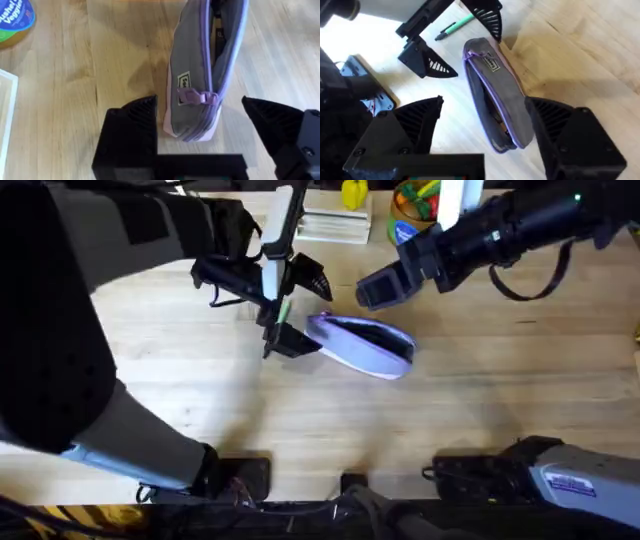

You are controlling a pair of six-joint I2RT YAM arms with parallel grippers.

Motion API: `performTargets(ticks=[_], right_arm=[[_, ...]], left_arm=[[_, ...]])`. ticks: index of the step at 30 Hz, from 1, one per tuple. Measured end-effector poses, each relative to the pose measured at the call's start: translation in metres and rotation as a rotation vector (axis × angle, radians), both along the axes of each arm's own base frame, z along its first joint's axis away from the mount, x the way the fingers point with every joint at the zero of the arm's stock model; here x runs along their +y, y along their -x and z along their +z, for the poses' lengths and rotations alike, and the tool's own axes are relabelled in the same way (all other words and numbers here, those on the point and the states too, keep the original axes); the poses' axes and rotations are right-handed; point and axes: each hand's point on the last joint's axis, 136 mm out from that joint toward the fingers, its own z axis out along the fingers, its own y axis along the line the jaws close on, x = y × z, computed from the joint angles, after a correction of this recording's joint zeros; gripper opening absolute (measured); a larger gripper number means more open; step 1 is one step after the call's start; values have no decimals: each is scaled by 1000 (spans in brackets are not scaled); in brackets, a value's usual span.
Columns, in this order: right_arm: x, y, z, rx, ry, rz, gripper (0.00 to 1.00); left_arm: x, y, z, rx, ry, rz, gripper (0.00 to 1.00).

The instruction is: Unzip the bag, pick up the pens from the table one at a time and place them inside, then zip the bag closed.

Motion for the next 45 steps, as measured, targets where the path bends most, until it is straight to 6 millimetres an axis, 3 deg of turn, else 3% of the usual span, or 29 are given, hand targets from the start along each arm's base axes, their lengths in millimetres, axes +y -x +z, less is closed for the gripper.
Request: performTargets(ticks=[4, 6, 7, 9, 12, 17, 18, 26, 32, 38, 44, 45], right_arm=[[1, -2, -8, 34, 7, -14, 962], [0, -1, -14, 48, 24, 3, 780], [-3, 6, -25, 69, 71, 57, 364], [-5, 13, -29, 73, 103, 102, 92], [-6, 20, -34, 60, 154, 156, 33], [-1, 17, -35, -6, 202, 213, 33], [5, 16, -49, -2, 232, 246, 33], [7, 25, -108, 134, 333, 294, 33], [20, 5, -131, 107, 345, 297, 32], [28, 3, -155, 132, 375, 321, 55], [38, 21, -155, 183, 345, 368, 886], [39, 24, -155, 190, 339, 376, 964]], left_arm=[[5, 4, 3, 46, -9, 14, 993], [12, 3, 11, 60, -15, 34, 993], [27, -5, 36, 43, -22, 86, 993], [41, -13, 59, 7, -24, 131, 993], [63, -23, 96, -70, -21, 208, 993], [95, -24, 134, -155, -32, 315, 993], [104, -16, 134, -135, -74, 339, 993], [112, -13, 129, -110, -109, 357, 993], [112, -13, 129, -109, -110, 357, 994], [112, -12, 129, -107, -110, 357, 993], [112, -12, 129, -107, -110, 357, 993], [112, -12, 129, -107, -110, 357, 993]])
